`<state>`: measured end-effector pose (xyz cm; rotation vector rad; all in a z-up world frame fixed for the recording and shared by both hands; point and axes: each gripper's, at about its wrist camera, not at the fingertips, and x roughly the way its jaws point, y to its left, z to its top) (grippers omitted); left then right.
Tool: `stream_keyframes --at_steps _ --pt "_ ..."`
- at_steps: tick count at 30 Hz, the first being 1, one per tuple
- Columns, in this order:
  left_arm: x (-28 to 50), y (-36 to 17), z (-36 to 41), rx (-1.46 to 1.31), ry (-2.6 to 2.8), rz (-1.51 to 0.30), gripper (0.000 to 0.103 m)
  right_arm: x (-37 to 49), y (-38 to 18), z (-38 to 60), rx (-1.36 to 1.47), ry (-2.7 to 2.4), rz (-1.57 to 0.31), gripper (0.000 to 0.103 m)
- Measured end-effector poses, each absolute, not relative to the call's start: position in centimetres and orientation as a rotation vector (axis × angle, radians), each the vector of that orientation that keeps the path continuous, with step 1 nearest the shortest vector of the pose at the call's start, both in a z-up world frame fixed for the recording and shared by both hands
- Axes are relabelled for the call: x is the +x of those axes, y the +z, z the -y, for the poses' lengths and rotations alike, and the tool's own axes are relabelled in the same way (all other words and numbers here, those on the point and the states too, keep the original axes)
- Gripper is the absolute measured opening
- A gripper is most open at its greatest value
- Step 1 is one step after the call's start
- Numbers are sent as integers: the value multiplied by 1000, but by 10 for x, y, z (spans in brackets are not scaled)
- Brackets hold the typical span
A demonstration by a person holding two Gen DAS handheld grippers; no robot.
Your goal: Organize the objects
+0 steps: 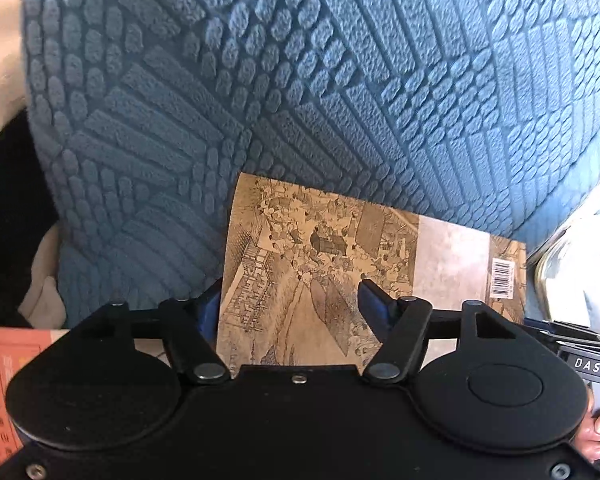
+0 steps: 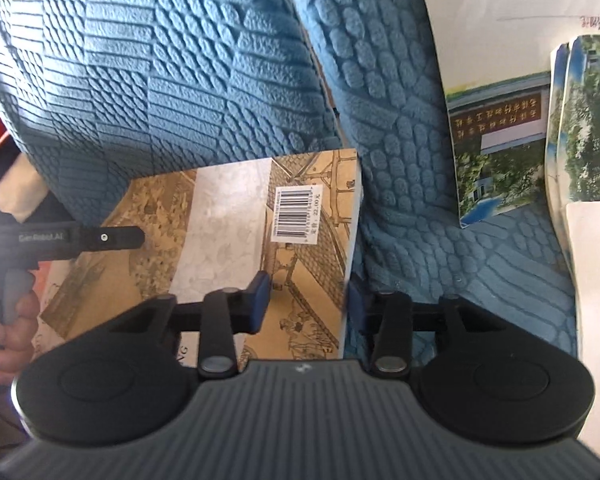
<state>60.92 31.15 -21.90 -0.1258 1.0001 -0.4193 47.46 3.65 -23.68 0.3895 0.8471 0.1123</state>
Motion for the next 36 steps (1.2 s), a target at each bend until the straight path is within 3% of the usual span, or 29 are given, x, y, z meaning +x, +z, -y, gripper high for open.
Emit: stream_keyframes --at_steps 36 --pt "575 -88 -356 -41 -490 -893 62 392 -144 -13 491 253 -816 31"
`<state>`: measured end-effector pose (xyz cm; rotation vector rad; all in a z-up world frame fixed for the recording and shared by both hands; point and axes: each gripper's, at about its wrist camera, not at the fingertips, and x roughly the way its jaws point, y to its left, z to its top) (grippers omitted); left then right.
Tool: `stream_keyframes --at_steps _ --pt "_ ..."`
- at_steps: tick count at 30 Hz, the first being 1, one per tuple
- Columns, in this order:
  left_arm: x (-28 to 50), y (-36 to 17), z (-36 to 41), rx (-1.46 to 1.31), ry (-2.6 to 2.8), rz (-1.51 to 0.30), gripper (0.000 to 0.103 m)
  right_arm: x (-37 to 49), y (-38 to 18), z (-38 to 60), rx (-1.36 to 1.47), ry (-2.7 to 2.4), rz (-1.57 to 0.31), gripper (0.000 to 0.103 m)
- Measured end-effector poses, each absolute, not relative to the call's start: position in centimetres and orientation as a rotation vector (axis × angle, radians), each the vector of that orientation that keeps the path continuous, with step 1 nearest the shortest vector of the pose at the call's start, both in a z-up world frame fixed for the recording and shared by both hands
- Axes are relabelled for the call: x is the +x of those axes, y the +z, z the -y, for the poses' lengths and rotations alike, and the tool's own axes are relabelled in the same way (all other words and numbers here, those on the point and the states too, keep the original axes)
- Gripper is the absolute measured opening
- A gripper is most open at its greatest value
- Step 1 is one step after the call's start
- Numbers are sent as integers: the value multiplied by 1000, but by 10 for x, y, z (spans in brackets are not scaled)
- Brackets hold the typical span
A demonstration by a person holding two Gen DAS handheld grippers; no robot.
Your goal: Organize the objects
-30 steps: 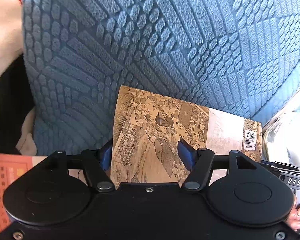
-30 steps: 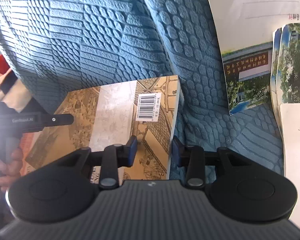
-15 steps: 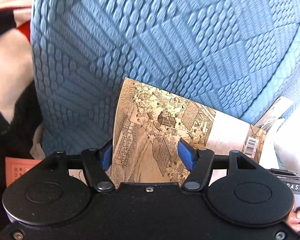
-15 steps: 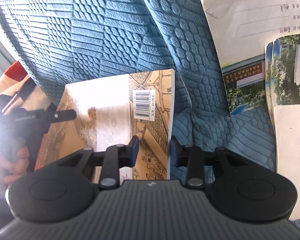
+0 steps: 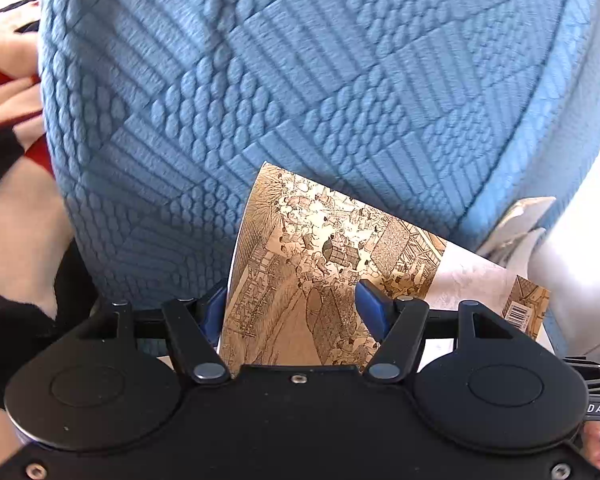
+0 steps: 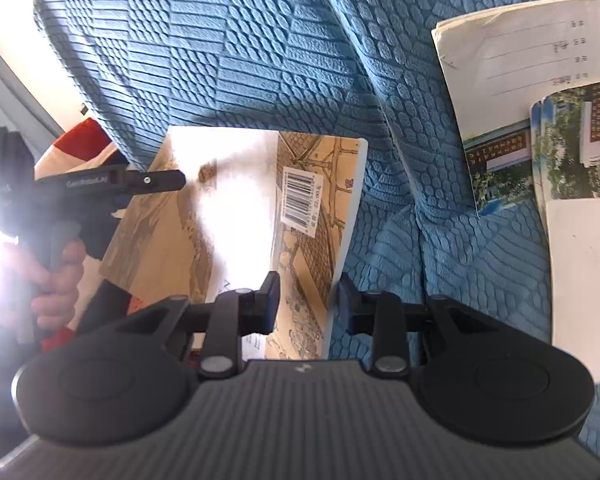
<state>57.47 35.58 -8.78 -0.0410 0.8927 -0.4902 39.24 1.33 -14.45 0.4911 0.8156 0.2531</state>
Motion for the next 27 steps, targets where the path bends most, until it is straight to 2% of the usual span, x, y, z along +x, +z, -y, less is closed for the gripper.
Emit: stream_keyframes --at_steps 9,27 --pt "542 -63 -347 7 -565 -886 62 349 -140 -11 550 235 -841 29" --pt "484 -56 -268 153 -708 -913 62 247 -126 -9 593 266 -895 27"
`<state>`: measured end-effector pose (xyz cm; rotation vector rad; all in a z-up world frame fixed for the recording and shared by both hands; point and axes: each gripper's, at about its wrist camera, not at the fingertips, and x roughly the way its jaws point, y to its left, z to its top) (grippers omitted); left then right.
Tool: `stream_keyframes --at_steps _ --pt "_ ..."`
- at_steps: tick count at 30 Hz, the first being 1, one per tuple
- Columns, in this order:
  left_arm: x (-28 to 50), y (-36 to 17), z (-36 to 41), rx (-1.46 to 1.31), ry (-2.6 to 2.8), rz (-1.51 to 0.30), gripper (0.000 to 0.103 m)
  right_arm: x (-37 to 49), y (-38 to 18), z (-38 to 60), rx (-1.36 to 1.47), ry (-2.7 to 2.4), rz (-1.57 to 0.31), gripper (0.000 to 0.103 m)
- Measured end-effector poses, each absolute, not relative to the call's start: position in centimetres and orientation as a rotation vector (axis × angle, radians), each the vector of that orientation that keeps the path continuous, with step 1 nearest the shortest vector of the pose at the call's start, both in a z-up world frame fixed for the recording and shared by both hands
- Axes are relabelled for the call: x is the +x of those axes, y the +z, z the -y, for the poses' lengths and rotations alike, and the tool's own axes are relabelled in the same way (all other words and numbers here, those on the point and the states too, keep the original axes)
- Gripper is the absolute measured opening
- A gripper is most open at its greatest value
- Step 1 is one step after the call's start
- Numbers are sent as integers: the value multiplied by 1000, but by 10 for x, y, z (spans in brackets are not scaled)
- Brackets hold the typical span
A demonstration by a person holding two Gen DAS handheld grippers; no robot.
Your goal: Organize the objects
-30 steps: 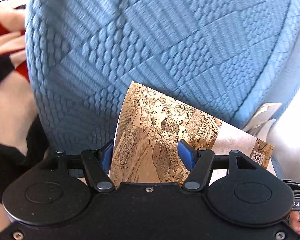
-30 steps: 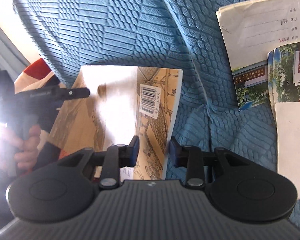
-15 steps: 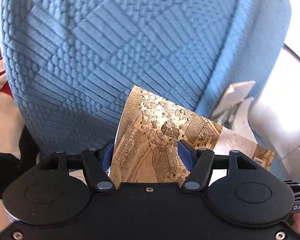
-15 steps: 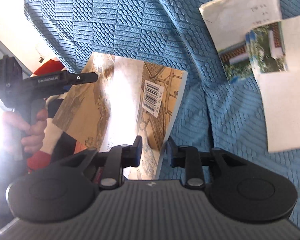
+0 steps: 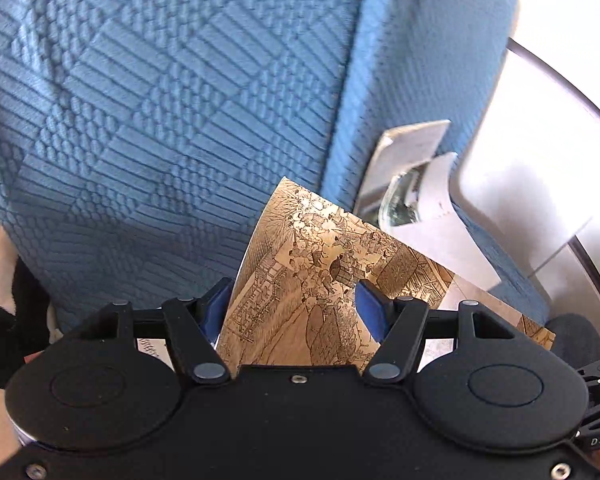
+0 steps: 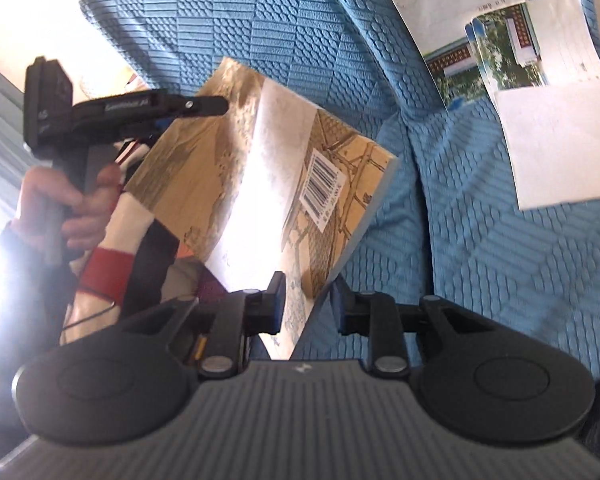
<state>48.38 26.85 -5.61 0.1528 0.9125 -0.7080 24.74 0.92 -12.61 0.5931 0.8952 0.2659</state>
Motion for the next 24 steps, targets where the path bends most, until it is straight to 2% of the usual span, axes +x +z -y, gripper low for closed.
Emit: stream_keyframes --at_steps 9,24 --pt "464 -70 -235 206 -765 -938 62 218 -139 -6 631 251 -927 26" --pt "480 -151 -172 264 -843 -1085 62 214 -198 -3 684 234 -1078 23"
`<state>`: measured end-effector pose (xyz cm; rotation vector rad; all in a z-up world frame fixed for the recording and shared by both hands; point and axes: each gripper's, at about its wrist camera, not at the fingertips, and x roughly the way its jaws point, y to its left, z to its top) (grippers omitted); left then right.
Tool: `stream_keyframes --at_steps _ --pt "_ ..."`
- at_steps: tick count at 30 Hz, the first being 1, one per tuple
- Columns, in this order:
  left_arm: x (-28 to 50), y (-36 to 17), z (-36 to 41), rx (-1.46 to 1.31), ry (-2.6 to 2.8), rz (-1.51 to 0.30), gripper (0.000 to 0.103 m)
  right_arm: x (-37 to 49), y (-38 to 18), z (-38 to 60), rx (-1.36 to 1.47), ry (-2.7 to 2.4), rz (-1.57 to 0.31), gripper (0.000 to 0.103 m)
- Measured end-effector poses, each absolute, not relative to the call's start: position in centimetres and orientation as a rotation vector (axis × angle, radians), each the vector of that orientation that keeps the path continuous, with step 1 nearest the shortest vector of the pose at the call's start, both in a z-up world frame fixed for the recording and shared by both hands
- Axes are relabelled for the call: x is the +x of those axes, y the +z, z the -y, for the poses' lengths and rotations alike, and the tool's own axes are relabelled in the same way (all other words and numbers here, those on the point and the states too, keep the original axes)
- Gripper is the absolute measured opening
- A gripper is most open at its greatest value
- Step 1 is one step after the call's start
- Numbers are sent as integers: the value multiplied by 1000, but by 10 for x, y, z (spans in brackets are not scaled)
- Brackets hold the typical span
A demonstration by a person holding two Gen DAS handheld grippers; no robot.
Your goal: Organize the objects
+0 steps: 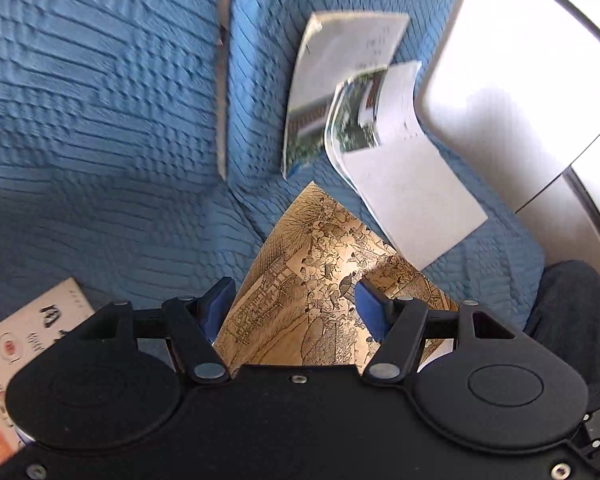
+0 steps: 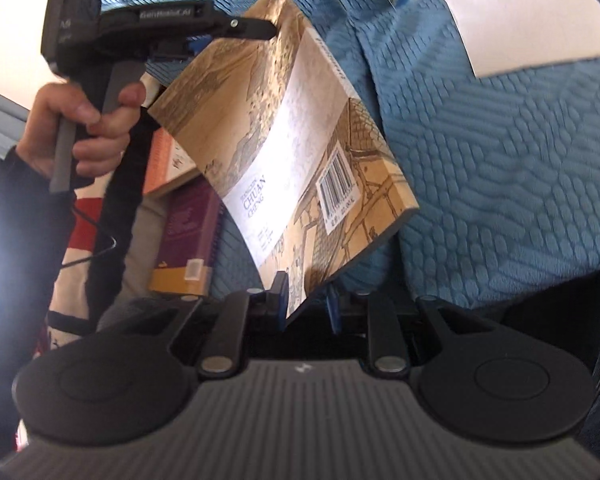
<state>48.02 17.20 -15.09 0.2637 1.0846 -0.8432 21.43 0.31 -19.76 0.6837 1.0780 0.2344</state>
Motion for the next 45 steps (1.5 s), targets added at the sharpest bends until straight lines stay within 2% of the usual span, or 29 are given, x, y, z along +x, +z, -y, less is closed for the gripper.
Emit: stream_keyframes --at_steps 34,38,45 --pt "486 -233 -85 532 -847 -1191 63 214 -246 -4 797 197 -1155 21" --pt "493 -237 -87 537 -815 -1198 69 215 -246 1 817 173 -1168 23" --pt "489 -221 -96 524 -759 -1170 66 212 -234 3 772 131 -1170 23"
